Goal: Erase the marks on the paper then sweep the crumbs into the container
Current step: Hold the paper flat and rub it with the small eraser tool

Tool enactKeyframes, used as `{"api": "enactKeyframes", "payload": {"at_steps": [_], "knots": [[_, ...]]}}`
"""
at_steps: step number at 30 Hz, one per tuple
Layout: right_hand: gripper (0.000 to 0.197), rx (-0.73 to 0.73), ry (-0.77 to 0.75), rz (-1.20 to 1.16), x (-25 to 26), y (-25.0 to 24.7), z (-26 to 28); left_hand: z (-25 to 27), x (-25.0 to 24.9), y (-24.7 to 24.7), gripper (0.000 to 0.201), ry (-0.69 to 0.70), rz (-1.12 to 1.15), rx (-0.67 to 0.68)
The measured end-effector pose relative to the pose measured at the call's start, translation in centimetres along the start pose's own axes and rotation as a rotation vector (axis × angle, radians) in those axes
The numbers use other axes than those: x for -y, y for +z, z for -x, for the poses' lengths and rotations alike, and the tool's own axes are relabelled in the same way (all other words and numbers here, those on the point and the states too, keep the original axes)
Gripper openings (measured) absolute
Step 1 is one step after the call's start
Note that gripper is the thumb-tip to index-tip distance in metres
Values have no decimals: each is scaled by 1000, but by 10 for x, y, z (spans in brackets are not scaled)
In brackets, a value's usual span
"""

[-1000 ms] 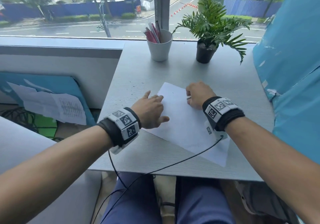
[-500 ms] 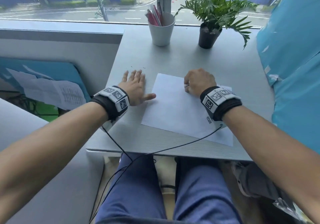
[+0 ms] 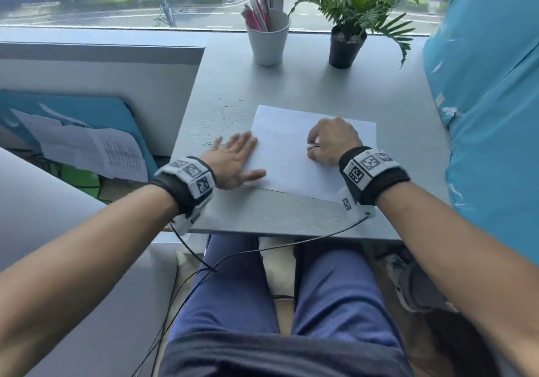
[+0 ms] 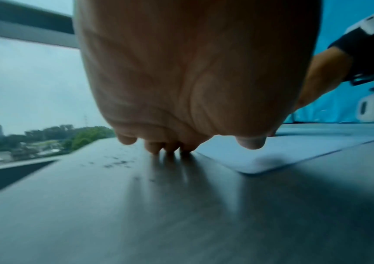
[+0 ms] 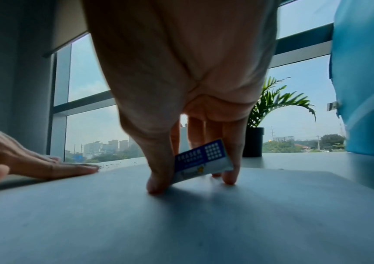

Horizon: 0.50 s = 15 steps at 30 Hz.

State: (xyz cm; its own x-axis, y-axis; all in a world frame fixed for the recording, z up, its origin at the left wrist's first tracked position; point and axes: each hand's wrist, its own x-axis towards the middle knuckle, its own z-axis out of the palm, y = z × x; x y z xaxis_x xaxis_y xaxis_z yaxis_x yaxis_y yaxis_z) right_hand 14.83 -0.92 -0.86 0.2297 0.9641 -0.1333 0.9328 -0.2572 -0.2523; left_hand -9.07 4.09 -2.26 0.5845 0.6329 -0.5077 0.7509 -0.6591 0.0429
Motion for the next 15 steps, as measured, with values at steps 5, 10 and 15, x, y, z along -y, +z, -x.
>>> {"api": "enactKeyframes", "payload": {"at_steps": [5,10,15], "knots": [[9,41,-16,-79,-2,-6,8,22,3,-14,80,-71,18,-190],[6,-49,65,-30,-29,-13,31,40,-48,3,68,340,26,-227],[14,33,93,79,-51,-11,57,35,-79,21,68,418,6,-179]]}}
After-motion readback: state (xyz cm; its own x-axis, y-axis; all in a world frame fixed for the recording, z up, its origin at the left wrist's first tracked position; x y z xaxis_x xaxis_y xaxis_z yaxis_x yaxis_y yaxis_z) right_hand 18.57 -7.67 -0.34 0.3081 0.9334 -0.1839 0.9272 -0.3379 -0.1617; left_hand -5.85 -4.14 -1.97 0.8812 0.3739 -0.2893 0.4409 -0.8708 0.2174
